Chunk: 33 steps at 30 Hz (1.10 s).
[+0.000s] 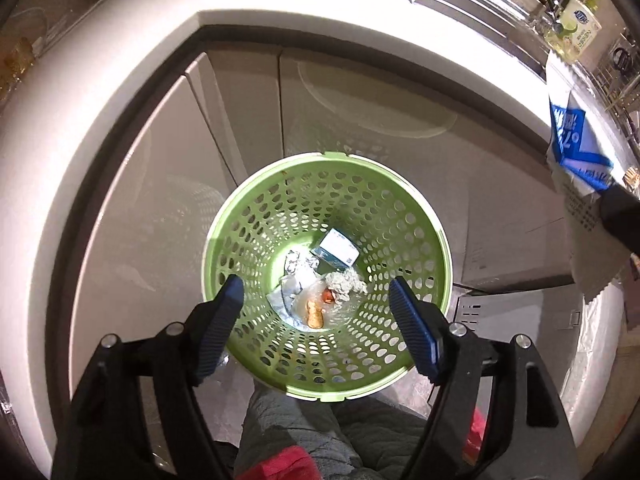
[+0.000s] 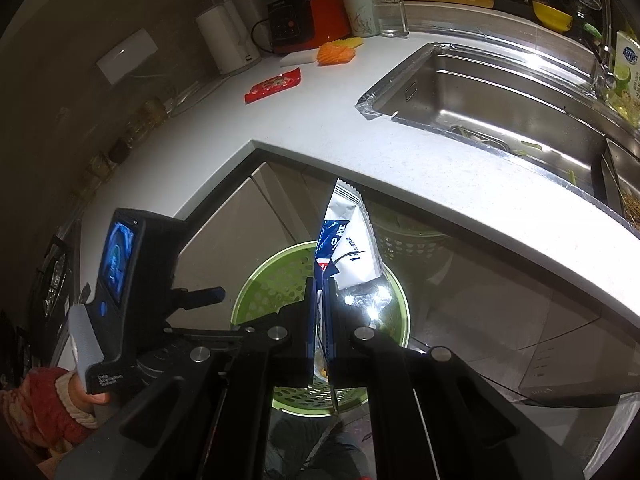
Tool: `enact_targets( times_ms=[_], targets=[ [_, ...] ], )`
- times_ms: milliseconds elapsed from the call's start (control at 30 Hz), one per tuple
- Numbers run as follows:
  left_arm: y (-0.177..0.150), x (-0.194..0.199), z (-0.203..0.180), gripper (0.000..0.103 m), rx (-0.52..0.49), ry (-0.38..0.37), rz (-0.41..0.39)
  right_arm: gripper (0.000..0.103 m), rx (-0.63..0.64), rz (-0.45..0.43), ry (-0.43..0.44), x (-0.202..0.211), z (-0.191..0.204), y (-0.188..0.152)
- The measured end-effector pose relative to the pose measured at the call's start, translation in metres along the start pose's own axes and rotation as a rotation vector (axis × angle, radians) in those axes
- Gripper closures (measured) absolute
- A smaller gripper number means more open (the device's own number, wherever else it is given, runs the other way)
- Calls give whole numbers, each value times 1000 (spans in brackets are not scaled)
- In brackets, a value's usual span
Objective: Collect trash
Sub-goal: 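Open the right tool to drop the wipe packet into the basket, then move both open tools back over the counter toward the red snack package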
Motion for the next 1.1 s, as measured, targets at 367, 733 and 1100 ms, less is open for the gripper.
enact_targets(
  times_ms=[367, 733, 1100],
  targets=[
    [7, 58, 51, 21, 97, 130, -127, 87, 96, 197, 63, -86, 17, -26],
    [11, 74, 76, 21, 150, 140, -136, 31, 156, 215, 55, -90, 37, -23],
    [35, 99, 79, 14, 143, 138, -206, 7, 227, 74, -3, -38, 60, 21]
  ],
)
Point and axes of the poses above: each gripper's, at about its wrist camera, not at the fingertips, and x roughly against the way its jaws point, z to its left, y to its top, the point moved 2 cm from there along -x, roughly the way its jaws point, and after that the axes turned 2 degrees about z, right-handed, at the moved point
